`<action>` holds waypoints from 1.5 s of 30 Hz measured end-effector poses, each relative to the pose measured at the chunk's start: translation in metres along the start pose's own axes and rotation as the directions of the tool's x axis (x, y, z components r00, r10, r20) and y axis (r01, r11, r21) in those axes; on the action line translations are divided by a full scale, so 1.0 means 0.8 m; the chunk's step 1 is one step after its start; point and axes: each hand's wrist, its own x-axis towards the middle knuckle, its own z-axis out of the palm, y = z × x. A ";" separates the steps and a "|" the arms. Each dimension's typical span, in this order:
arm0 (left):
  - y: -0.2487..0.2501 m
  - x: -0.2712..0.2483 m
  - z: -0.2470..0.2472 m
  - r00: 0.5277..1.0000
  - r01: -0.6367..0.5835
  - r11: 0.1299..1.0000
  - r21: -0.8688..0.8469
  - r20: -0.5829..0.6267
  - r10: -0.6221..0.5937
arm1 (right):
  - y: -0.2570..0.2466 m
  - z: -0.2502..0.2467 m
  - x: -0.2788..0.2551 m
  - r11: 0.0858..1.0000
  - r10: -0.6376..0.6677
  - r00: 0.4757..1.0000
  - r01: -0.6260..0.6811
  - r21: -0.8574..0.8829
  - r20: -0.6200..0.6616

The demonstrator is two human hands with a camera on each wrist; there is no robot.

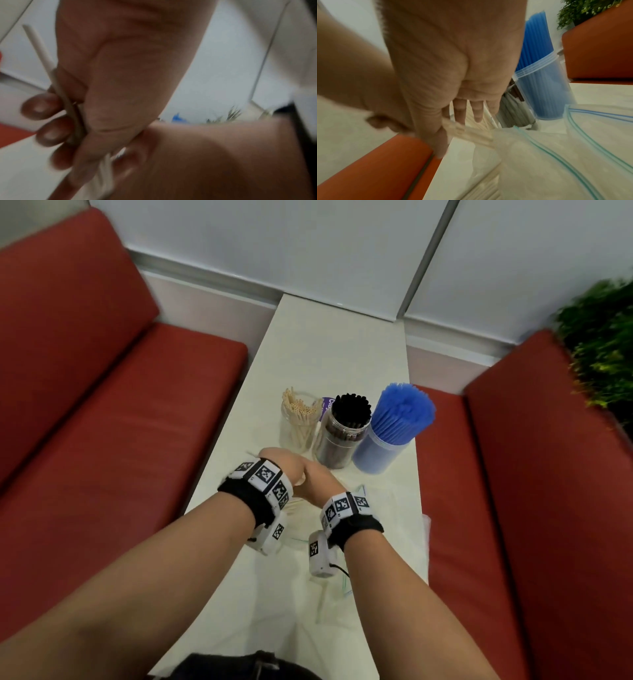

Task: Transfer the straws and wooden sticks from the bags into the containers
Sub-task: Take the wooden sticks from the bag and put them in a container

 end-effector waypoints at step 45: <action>0.014 -0.034 -0.024 0.979 0.167 -0.722 -0.671 0.024 0.204 | -0.097 -0.169 -0.120 0.772 -0.176 0.898 0.380 0.509 -0.404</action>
